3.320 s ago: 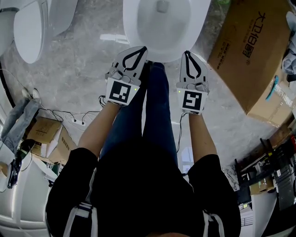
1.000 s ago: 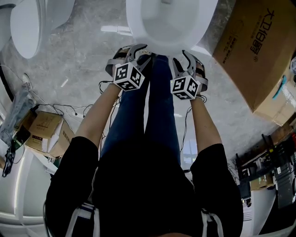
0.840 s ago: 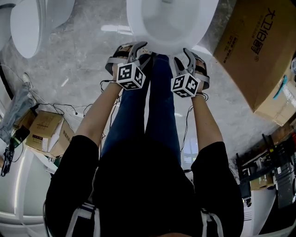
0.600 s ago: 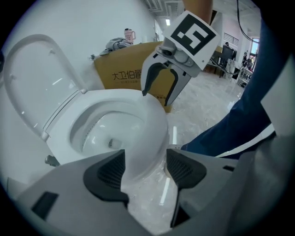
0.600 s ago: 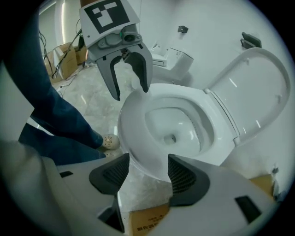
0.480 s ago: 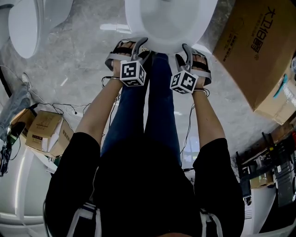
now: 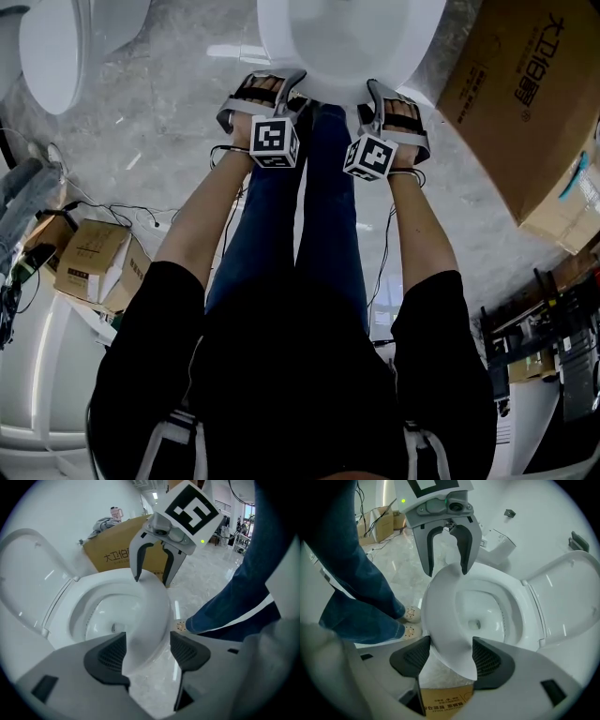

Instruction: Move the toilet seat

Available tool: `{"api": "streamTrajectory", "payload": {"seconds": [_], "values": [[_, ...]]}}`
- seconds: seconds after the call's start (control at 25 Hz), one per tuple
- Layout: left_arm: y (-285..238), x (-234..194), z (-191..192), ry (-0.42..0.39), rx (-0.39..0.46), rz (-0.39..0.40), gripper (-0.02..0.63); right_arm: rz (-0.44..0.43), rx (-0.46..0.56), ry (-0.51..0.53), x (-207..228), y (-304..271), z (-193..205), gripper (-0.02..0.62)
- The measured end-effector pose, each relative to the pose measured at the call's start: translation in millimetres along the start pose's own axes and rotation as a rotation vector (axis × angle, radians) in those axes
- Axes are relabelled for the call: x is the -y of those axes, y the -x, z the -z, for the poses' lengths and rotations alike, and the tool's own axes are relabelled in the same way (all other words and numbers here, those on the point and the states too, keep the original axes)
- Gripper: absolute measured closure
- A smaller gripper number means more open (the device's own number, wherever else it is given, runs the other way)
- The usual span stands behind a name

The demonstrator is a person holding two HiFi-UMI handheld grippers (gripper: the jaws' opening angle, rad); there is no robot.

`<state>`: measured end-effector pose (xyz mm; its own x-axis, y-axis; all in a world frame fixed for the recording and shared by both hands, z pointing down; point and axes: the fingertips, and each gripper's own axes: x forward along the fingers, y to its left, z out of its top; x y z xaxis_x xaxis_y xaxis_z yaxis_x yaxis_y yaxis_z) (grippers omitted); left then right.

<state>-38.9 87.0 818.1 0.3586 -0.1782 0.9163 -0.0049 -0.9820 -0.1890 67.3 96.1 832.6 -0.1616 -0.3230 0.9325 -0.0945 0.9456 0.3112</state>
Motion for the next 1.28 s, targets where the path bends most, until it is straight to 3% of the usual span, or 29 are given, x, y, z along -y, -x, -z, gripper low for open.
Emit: {"api": "streamTrajectory", "payload": {"seconds": [0.16, 0.32, 0.6, 0.8, 1.0, 1.28], "values": [[0, 1, -1, -0.015, 0.004, 0.001, 0.319, -0.007, -0.021, -0.024, 5, -1, 0, 0.284], [2, 4, -4, -0.023, 0.009, -0.008, 0.319, 0.001, -0.026, 0.012, 5, 3, -2, 0.285], [10, 0, -7, -0.052, 0.013, -0.035, 0.314, 0.02, -0.016, -0.02, 10, 17, -4, 0.286], [21, -10, -12, -0.107, 0.027, -0.092, 0.304, 0.042, 0.005, -0.007, 18, 37, -8, 0.287], [28, -7, -22, -0.162, 0.06, -0.095, 0.302, 0.063, 0.02, -0.02, 27, 57, -11, 0.289], [36, -16, -25, -0.223, 0.049, -0.163, 0.302, 0.092, 0.047, -0.043, 35, 77, -12, 0.298]]}}
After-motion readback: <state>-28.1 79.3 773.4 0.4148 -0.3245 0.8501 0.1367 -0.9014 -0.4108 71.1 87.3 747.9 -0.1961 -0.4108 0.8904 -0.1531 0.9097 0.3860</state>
